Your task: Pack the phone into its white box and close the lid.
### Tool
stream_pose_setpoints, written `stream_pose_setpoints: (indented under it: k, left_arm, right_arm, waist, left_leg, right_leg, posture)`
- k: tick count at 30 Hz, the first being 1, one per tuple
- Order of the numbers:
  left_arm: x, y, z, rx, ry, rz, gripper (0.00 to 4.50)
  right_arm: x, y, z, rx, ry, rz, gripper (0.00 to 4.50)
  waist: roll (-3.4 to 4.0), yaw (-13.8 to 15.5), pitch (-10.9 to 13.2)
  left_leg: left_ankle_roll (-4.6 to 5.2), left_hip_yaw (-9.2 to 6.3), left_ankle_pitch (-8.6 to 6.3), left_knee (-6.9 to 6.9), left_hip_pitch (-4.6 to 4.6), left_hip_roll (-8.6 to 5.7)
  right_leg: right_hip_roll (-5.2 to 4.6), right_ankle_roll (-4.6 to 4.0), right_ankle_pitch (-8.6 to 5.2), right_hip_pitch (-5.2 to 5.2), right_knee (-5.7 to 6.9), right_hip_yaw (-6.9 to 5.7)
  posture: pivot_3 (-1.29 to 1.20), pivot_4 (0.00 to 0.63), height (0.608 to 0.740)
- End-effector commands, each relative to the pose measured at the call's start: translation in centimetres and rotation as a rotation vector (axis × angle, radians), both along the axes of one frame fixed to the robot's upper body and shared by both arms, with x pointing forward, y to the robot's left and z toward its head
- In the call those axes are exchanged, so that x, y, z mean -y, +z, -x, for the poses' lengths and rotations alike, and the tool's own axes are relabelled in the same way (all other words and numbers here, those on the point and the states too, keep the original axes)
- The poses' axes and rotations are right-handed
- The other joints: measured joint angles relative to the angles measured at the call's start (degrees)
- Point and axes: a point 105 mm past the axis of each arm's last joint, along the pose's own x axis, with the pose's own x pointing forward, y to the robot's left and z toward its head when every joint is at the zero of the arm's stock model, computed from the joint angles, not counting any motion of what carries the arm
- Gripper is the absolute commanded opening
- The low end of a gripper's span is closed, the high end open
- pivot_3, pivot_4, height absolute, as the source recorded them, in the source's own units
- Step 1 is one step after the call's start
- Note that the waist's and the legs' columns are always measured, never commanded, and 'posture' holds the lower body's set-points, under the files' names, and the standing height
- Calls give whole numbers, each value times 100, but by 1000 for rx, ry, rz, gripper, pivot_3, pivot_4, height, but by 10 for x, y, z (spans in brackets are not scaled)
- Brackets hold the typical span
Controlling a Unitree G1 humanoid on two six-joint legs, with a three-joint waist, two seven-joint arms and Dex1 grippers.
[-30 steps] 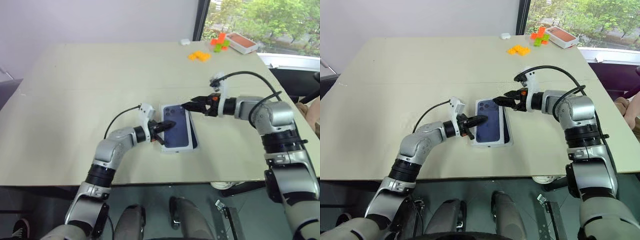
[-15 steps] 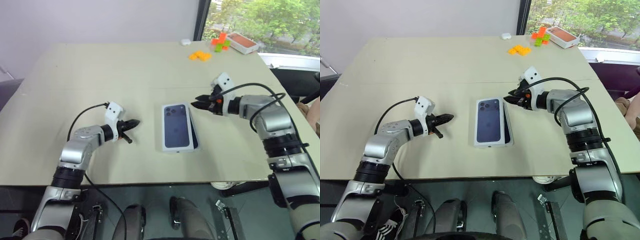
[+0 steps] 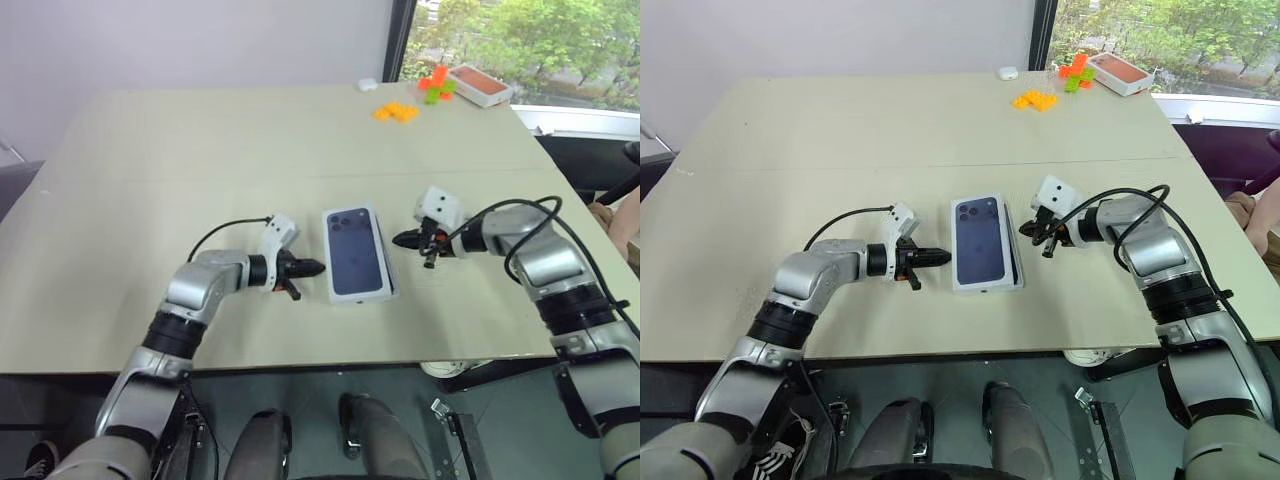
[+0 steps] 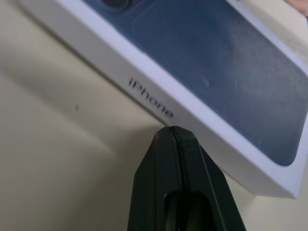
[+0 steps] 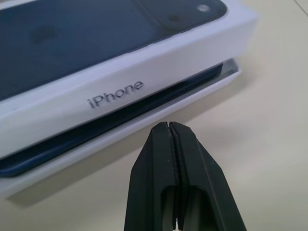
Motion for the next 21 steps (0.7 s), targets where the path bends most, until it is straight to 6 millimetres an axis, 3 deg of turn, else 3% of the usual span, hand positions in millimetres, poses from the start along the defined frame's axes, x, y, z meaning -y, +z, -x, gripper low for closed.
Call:
stream_pose_setpoints:
  k: [1, 8, 13, 21]
  left_arm:
    - [12, 7, 1, 2, -41, 33, 0]
    - [22, 25, -1, 35, -44, 99, 0]
    - [24, 25, -2, 56, -38, 98, 0]
    - [30, 29, -1, 83, -36, 113, 0]
  right_arm:
    - [-8, 15, 6, 56, 66, 23, 47]
    - [-4, 7, 8, 37, 61, 57, 47]
    - [4, -3, 7, 57, 61, 135, 47]
    - [4, 0, 2, 67, 47, 124, 47]
  waist:
    - [0, 0, 0]
    - [0, 27, 0]
    - [0, 32, 0]
    - [0, 32, 0]
  left_leg:
    - [0, 0, 0, 0, 1, 0]
    - [0, 2, 0, 5, -3, 1]
    - [-1, 4, 0, 6, -4, -1]
    - [-1, 4, 1, 7, -3, -2]
  right_leg:
    - [0, 0, 0, -1, 4, 0]
    - [-10, 1, 0, -2, 4, 5]
    - [-13, 2, -1, 0, 1, 8]
    - [-14, 2, 0, 0, 2, 10]
  posture:
    - [0, 150, 740]
    - [0, 150, 740]
    - [0, 150, 740]
    - [0, 150, 740]
